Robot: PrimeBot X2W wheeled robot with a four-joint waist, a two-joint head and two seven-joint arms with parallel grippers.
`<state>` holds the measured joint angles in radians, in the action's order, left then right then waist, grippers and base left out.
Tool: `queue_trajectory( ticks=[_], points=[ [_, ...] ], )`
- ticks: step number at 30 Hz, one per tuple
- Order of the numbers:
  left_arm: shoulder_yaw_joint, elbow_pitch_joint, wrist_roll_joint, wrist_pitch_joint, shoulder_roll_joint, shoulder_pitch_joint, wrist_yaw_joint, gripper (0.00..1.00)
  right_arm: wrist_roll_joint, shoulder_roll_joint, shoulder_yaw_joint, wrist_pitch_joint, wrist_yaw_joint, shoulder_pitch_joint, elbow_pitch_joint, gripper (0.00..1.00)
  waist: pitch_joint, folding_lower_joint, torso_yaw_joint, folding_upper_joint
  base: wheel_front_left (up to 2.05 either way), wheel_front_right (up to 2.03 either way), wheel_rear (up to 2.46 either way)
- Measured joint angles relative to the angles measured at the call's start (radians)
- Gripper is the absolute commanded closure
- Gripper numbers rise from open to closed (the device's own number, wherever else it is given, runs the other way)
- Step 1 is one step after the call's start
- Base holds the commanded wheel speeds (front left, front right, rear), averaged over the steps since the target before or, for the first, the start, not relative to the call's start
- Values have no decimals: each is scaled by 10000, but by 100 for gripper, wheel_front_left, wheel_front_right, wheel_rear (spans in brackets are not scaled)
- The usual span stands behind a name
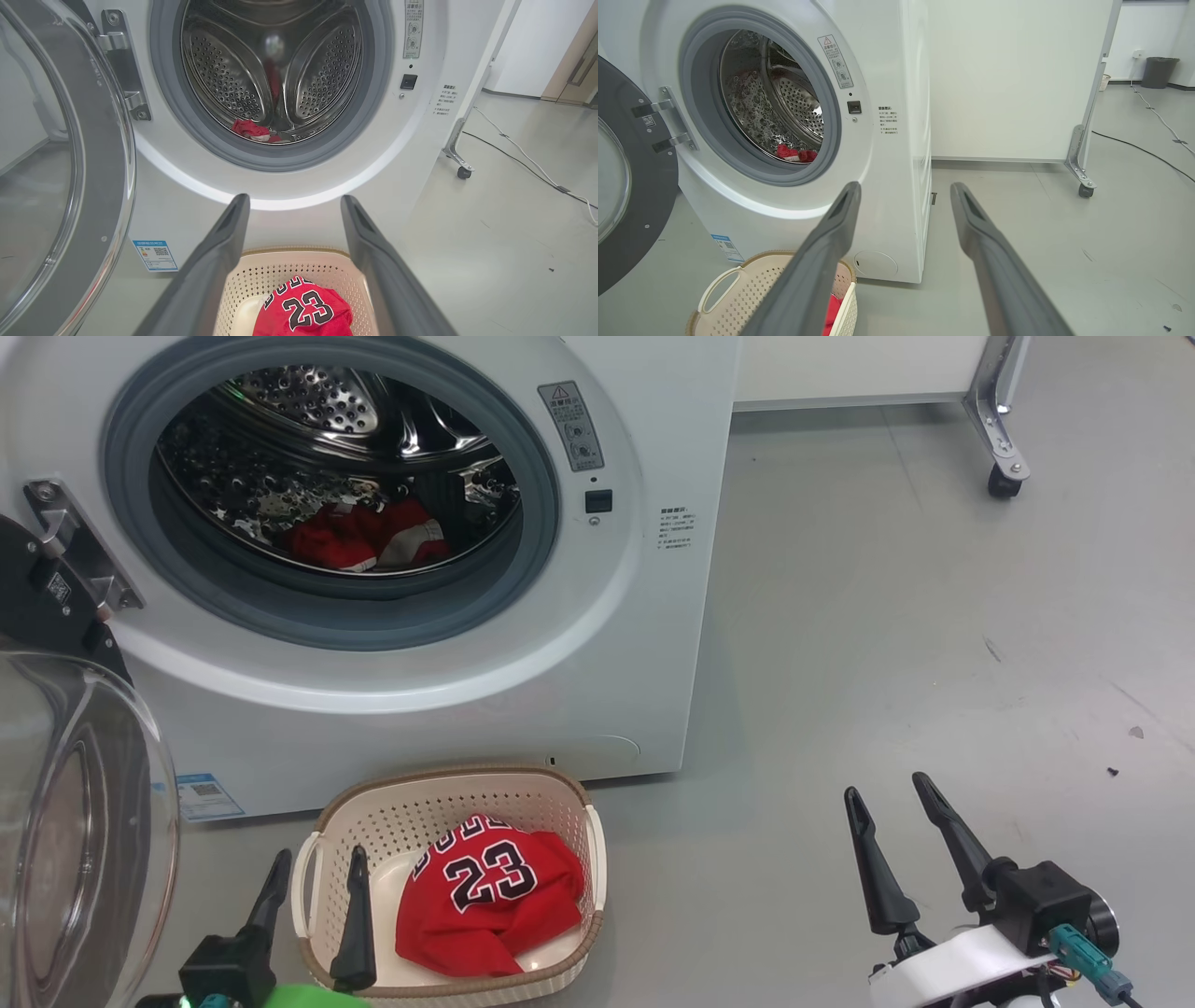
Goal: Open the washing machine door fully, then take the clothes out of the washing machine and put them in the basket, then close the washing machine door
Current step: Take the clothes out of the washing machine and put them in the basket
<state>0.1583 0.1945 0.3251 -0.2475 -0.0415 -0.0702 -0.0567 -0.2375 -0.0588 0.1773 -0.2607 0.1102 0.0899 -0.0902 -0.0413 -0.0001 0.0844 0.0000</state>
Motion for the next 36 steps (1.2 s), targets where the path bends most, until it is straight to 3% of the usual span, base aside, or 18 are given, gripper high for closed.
queue_trajectory(
  ticks=[36],
  points=[
    [389,-1785,-15,347,-31,-529,-393,0,92,33,-25,0,6,11,360,0,-803,1,-14,0,0,0,0]
  ],
)
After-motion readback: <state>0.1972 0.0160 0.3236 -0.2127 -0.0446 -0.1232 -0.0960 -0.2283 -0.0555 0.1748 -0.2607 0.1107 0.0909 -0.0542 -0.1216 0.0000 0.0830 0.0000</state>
